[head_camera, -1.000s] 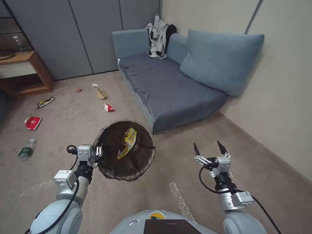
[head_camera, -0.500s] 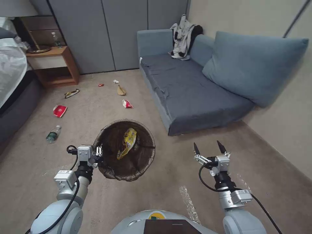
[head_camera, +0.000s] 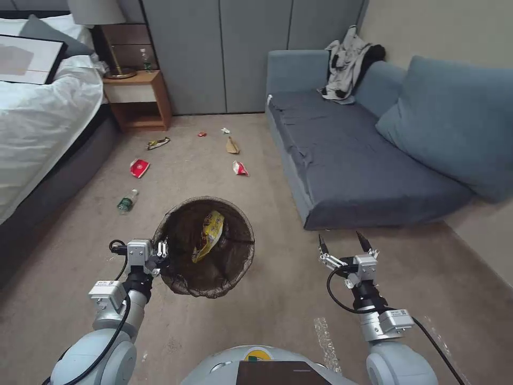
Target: Pick up the trash bin, then pick up the garbage from the floor and place it into the trash bin.
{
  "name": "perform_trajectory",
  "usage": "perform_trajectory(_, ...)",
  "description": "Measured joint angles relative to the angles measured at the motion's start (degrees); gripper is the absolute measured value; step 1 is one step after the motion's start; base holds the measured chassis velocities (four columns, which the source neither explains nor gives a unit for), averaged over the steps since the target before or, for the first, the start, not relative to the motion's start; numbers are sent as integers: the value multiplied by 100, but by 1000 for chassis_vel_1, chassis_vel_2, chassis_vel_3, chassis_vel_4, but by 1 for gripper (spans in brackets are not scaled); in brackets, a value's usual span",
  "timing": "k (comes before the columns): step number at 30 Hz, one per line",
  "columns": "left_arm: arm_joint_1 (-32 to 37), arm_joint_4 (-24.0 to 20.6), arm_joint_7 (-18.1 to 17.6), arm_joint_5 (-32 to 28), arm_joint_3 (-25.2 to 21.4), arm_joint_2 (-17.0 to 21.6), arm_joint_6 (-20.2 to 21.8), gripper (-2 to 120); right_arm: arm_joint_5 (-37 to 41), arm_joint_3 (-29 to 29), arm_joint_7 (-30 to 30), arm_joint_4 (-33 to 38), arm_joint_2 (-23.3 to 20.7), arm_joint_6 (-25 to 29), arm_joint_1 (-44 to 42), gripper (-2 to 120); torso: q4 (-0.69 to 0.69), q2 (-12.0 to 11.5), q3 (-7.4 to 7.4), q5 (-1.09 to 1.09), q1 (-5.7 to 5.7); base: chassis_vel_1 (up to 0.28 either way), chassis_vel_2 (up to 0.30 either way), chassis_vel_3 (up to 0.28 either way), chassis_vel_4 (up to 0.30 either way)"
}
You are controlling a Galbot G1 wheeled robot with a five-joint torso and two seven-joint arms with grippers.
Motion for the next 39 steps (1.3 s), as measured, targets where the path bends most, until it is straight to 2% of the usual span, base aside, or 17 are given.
perform_trajectory(12, 7, 8, -1, -8, 7, 4, -44, 2, 12, 15, 48, 30, -4, -76, 17, 100, 0, 0, 0, 0, 0, 71, 69, 62, 78)
perform_trajectory(17, 12, 93, -25, -28, 19, 0, -403, 2, 35, 54, 112, 43, 0, -195, 79, 100, 1, 0, 0, 0, 0, 56, 27, 30, 34)
perform_trajectory(20, 29, 119, -9, -43, 19, -3, -477, 2, 42, 89, 214, 81, 0, -321, 123, 100, -2, 0, 0, 0, 0, 0, 0, 0, 0)
perform_trajectory(39, 0, 98, 6, -51, -15, 14, -357, 2, 83, 181, 215, 72, 76, -385, 119, 100, -1, 0, 0, 0, 0, -5, 6, 5, -6)
